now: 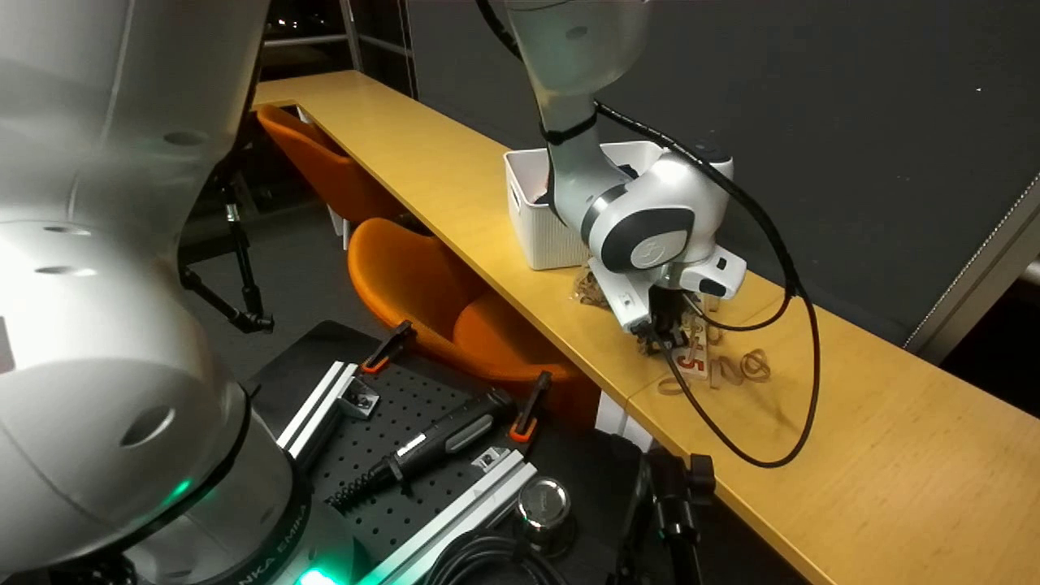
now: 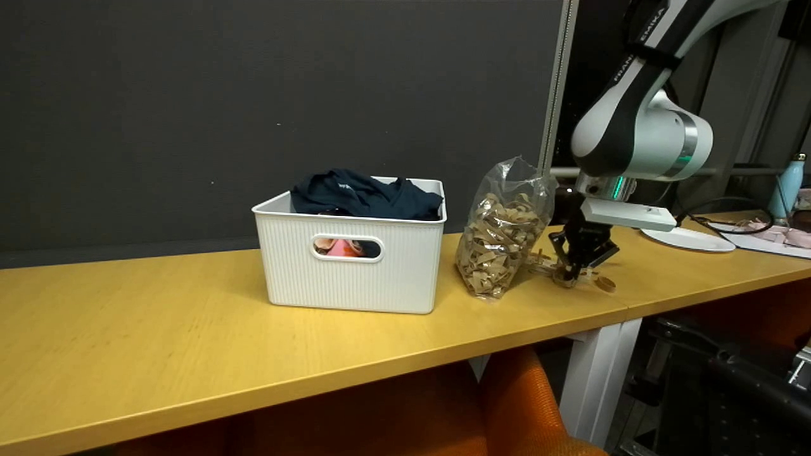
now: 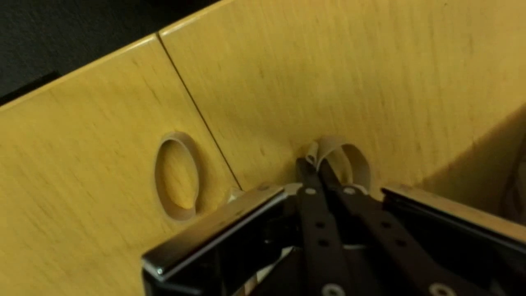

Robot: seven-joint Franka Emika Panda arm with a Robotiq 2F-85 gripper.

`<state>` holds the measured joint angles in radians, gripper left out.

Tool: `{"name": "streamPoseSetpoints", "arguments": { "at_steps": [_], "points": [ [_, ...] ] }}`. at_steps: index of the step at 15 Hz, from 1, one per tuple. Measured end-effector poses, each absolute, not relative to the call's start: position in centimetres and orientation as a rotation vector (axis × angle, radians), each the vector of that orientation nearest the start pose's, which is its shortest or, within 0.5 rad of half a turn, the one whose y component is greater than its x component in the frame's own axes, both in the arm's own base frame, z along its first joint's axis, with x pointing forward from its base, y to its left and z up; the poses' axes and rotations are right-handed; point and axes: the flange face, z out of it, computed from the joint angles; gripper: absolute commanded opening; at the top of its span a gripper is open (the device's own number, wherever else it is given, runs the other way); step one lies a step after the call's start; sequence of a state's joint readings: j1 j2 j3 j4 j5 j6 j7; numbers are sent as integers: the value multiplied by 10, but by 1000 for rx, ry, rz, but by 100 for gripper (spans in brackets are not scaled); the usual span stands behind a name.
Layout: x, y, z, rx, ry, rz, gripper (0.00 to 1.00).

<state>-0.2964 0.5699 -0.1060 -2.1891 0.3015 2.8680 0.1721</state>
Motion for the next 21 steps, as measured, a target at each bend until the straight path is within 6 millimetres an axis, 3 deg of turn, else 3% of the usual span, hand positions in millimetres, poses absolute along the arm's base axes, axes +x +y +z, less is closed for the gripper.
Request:
{"name": "streamPoseSetpoints", "arguments": {
  "at_steps": [3,7,10,12,14,17,21],
  "points": [
    [494,-241,159,-2825,1304,-229,1],
    [475,-260,212,-2804,1386,-339,1],
    [475,-273,255,-2808,1372,-499,1],
    [483,-271,284,-2824,1319,-617,1],
    [493,-259,312,-2837,1248,-718,1],
    [510,-225,340,-2856,1129,-817,1],
    [528,-181,352,-2860,1027,-848,1]
  ]
}}
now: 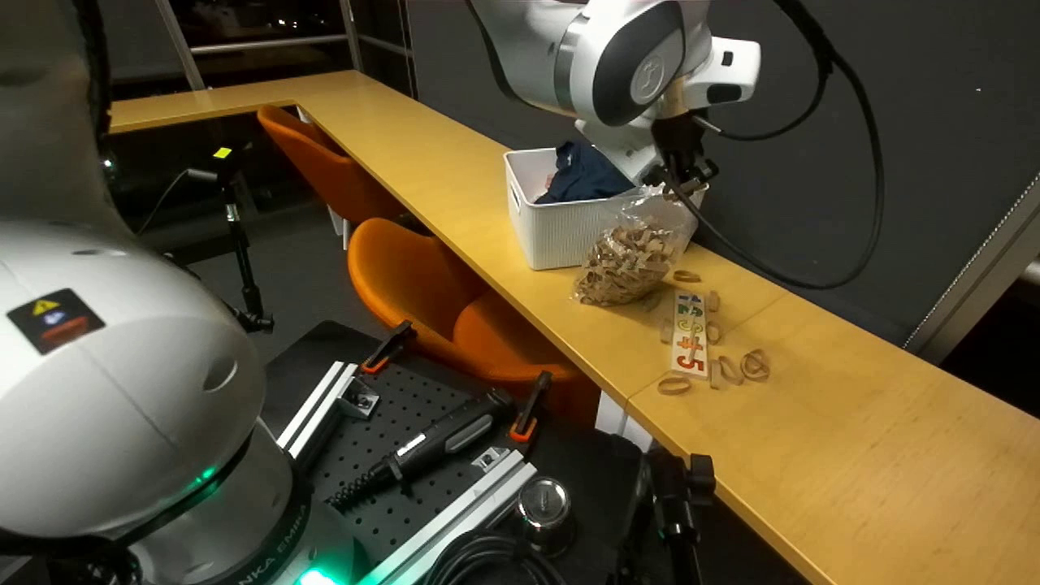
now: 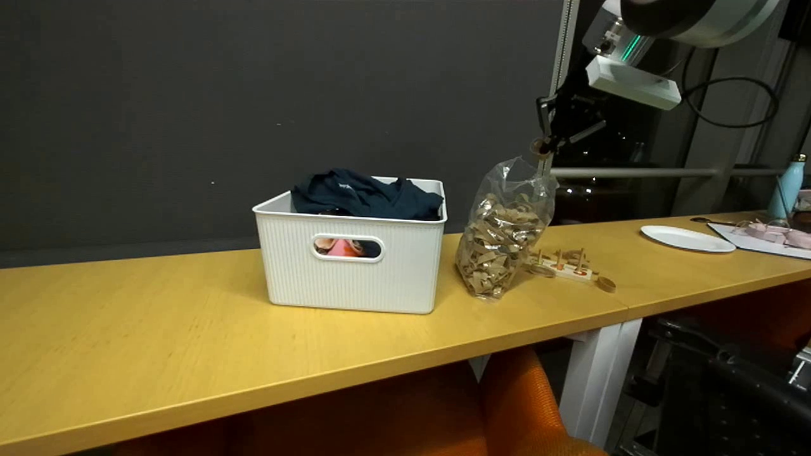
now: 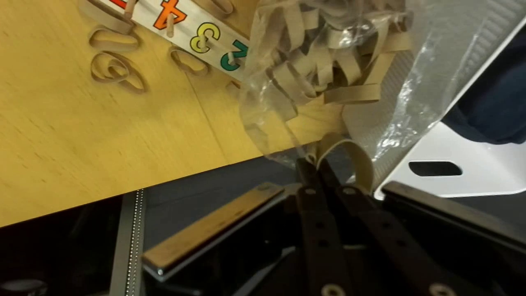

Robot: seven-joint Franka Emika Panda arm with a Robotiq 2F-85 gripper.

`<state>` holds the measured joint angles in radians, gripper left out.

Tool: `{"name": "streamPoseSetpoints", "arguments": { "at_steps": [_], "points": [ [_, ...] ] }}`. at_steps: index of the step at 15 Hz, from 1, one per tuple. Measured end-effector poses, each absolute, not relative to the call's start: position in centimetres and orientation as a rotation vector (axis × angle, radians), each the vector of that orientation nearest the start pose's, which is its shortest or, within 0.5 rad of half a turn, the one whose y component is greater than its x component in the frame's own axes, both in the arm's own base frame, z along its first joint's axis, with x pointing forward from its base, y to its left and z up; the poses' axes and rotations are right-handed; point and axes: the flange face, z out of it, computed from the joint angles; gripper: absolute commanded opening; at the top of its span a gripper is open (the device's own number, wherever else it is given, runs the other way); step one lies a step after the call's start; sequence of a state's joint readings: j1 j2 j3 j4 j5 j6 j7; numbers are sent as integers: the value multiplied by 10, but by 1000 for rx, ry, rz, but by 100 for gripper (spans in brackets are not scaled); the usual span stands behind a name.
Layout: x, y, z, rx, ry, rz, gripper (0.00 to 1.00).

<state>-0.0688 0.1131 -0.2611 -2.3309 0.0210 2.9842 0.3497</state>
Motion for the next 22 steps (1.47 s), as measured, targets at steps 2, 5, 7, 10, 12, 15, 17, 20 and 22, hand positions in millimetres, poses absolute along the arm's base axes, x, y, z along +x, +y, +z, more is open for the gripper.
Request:
{"name": "streamPoseSetpoints", "arguments": {
  "at_steps": [2,5,7,10,12,15,17,20,22],
  "points": [
    [532,-168,350,-2864,999,-842,22],
    [535,-160,350,-2866,978,-841,44],
    [535,-159,351,-2865,976,-841,57],
    [536,-158,351,-2864,976,-841,80],
    [537,-158,351,-2863,977,-841,93],
    [537,-158,349,-2864,978,-837,100],
    [536,-162,350,-2861,990,-839,100],
    [525,-180,354,-2829,1064,-844,100],
    [512,-200,354,-2795,1147,-836,100]
  ]
}}
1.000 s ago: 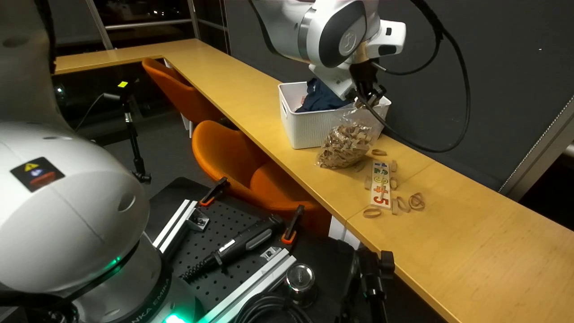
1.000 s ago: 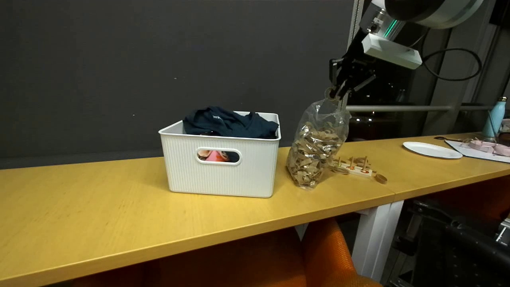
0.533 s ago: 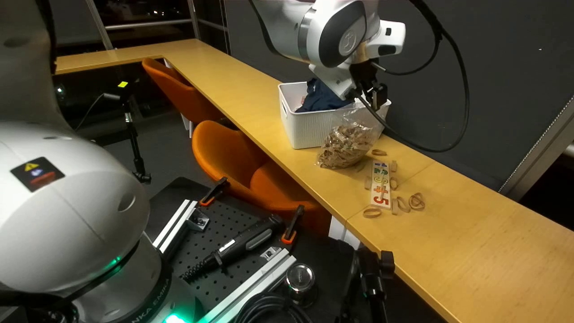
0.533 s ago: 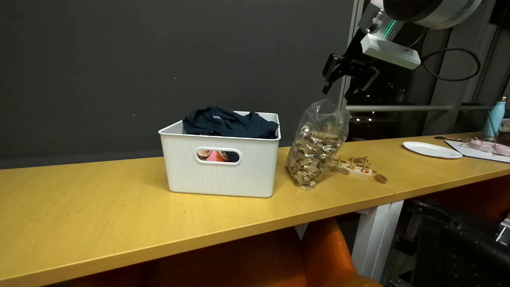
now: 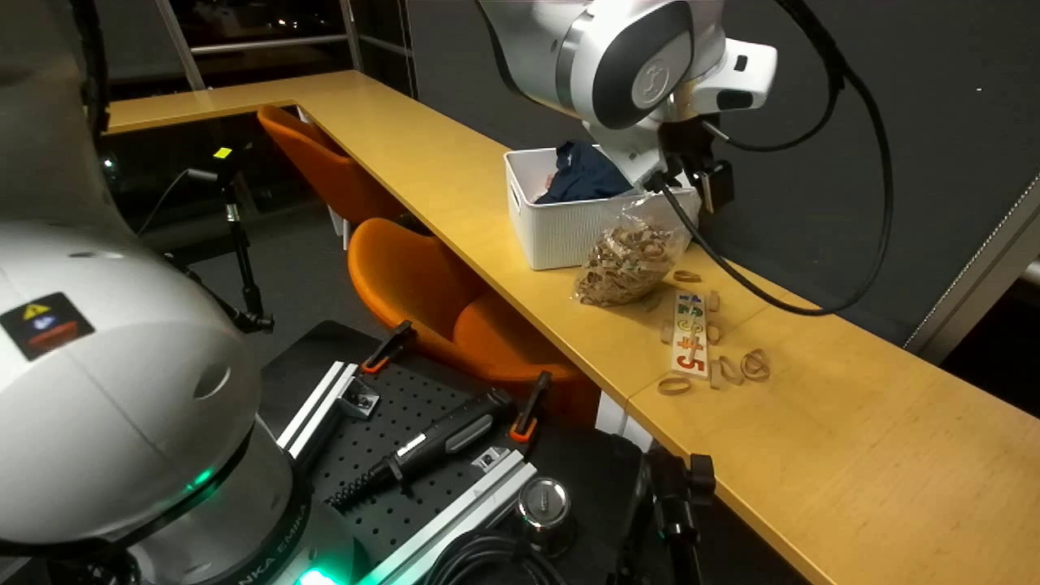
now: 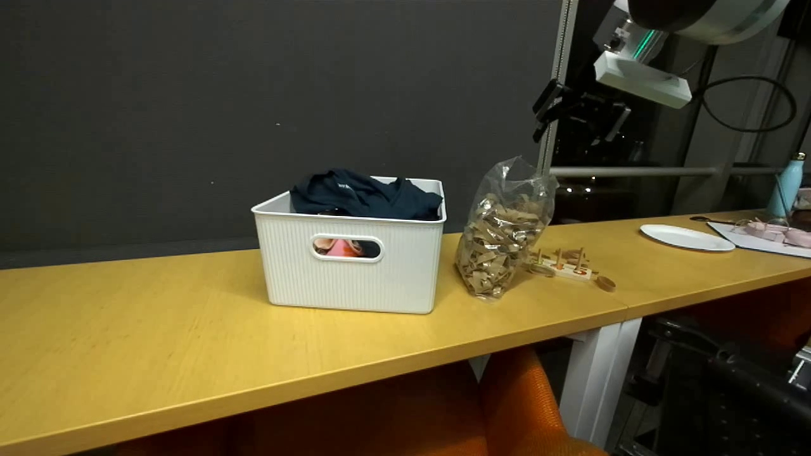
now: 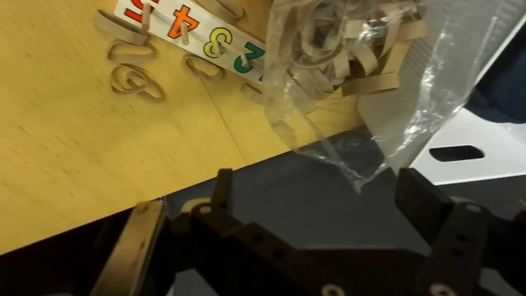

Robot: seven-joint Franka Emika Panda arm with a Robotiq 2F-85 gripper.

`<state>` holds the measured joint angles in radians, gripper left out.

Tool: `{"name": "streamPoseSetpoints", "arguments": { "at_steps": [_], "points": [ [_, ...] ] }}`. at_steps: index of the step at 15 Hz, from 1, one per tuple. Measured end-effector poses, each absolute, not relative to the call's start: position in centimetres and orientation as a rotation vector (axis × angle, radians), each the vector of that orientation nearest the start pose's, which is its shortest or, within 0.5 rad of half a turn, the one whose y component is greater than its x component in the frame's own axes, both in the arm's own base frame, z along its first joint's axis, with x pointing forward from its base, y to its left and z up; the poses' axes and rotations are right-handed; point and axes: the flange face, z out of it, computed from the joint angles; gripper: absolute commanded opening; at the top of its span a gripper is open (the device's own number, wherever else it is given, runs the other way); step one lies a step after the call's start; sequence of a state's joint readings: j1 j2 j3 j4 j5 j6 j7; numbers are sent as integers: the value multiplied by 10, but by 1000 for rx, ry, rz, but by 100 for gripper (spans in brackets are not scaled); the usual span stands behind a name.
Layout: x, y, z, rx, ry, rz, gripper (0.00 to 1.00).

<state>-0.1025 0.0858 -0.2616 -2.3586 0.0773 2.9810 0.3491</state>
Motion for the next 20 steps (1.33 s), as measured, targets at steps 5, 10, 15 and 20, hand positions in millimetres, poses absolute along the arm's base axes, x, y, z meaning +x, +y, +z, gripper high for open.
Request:
{"name": "streamPoseSetpoints", "arguments": {
  "at_steps": [5,10,15,20],
  "points": [
    [458,-260,326,-2749,1385,-721,100],
    [440,-311,293,-2661,1536,-593,100],
    [491,-345,234,-2651,1568,-441,100],
    [523,-344,158,-2656,1580,-288,100]
  ]
}}
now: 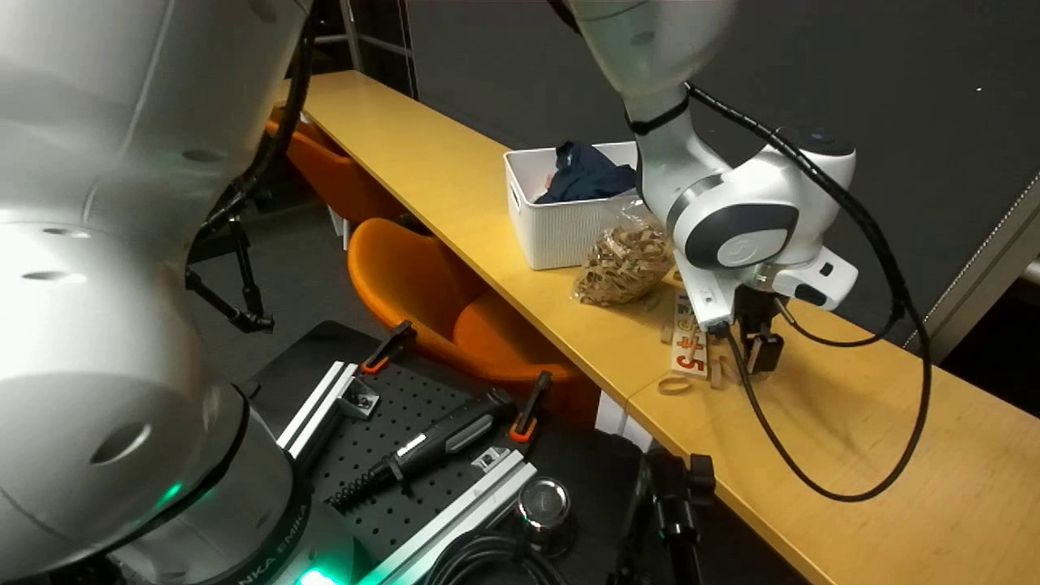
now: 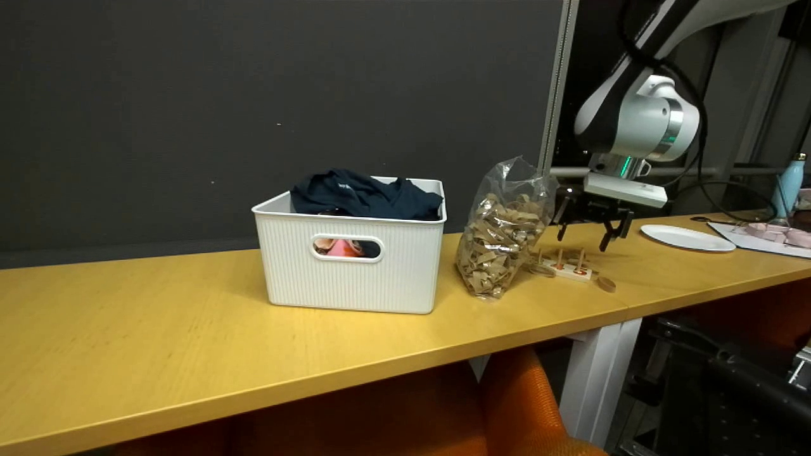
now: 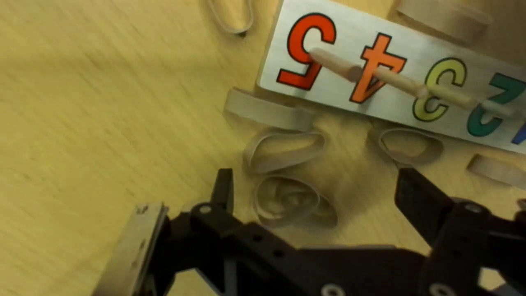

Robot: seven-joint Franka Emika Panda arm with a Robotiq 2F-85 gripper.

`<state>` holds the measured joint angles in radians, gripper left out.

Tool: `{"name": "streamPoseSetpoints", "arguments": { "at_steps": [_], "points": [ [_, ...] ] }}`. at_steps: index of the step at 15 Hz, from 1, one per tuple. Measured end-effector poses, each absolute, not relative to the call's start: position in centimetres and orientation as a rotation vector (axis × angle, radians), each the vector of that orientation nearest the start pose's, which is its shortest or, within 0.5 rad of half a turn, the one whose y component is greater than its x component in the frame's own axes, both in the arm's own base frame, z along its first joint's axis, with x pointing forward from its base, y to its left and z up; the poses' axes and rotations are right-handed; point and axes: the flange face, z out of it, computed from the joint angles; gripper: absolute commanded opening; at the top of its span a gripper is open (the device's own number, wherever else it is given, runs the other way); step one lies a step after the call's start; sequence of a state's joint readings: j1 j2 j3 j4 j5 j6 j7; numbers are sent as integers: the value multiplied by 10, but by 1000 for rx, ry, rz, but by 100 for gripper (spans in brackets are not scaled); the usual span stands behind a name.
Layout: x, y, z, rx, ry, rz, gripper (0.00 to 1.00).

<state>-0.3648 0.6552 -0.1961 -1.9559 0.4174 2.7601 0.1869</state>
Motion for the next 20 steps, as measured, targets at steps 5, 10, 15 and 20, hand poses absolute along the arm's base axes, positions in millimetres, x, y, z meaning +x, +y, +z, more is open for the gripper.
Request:
{"name": "streamPoseSetpoints", "arguments": {
  "at_steps": [5,10,15,20],
  "points": [
    [528,-336,125,-2637,1616,-226,100],
    [532,-338,120,-2627,1633,-230,52],
    [532,-343,121,-2621,1642,-237,13],
    [535,-343,126,-2618,1637,-254,0]
  ]
}}
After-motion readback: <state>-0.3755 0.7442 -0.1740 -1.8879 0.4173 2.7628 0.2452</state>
